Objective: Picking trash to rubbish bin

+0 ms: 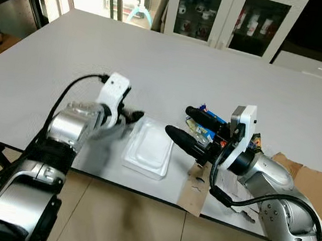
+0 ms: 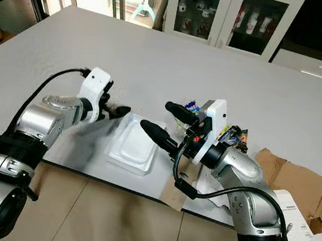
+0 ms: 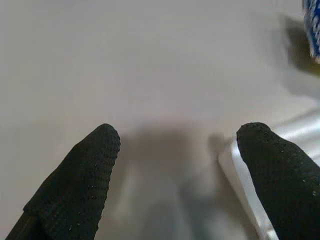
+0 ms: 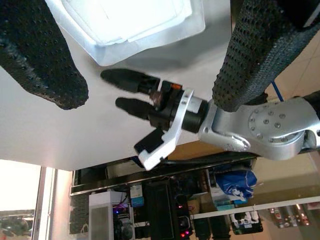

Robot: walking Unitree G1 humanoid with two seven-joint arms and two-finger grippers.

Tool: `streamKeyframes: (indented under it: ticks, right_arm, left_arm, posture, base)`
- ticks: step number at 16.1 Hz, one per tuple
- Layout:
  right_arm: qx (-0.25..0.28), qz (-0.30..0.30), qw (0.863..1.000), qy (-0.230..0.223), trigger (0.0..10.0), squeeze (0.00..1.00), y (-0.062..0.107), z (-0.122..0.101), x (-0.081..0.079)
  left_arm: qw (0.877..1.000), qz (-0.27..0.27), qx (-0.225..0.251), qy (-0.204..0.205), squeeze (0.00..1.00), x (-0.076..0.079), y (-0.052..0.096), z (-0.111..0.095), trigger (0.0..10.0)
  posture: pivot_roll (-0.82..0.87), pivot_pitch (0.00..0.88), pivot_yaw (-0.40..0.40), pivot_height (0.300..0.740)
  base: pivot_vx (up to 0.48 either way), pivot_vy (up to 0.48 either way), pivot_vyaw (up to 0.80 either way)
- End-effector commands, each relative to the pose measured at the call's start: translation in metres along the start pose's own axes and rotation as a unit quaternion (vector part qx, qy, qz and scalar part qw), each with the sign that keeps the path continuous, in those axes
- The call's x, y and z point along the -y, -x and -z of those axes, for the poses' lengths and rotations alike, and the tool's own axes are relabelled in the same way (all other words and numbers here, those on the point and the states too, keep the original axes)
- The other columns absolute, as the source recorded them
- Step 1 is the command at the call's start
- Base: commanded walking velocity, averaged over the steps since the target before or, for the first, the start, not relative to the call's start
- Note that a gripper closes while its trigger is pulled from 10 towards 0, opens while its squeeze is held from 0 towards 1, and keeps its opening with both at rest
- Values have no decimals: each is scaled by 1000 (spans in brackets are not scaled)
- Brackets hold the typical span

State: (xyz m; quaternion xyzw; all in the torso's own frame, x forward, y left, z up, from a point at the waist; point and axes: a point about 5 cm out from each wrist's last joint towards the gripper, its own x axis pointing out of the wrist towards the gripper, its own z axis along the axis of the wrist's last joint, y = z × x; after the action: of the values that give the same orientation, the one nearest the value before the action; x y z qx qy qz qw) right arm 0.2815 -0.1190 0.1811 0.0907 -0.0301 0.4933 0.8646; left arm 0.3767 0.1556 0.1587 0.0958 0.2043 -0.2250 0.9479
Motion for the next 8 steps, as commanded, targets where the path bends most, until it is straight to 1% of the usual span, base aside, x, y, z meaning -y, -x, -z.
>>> streamKeyframes:
  ticks: [1,3,6,8]
  right_arm:
    - [5,4,1000,1,10000,0,1,-3,0]
    - [5,4,1000,0,10000,0,0,-3,0]
    - [4,3,1000,-1,10000,0,0,-1,-1]
    - [4,5,1000,-1,10000,0,0,-1,-1]
  left_arm:
    - [1000,-4,17,-5,0,-2,1,-12,10000]
    - [1000,-4,26,-4,0,-4,3,-20,10000]
    - [1000,-2,15,-1,0,-4,-1,-14,10000]
    - [1000,16,9,8,0,2,-5,-9,10000]
  posture:
    - [-38,55,-11,740]
    - [-34,56,-11,740]
    - [-38,57,-9,740]
    - [-42,60,-6,740]
  base:
    - [0,0,0]
    - [0,0,0]
    - [0,0,0]
    - [0,0,0]
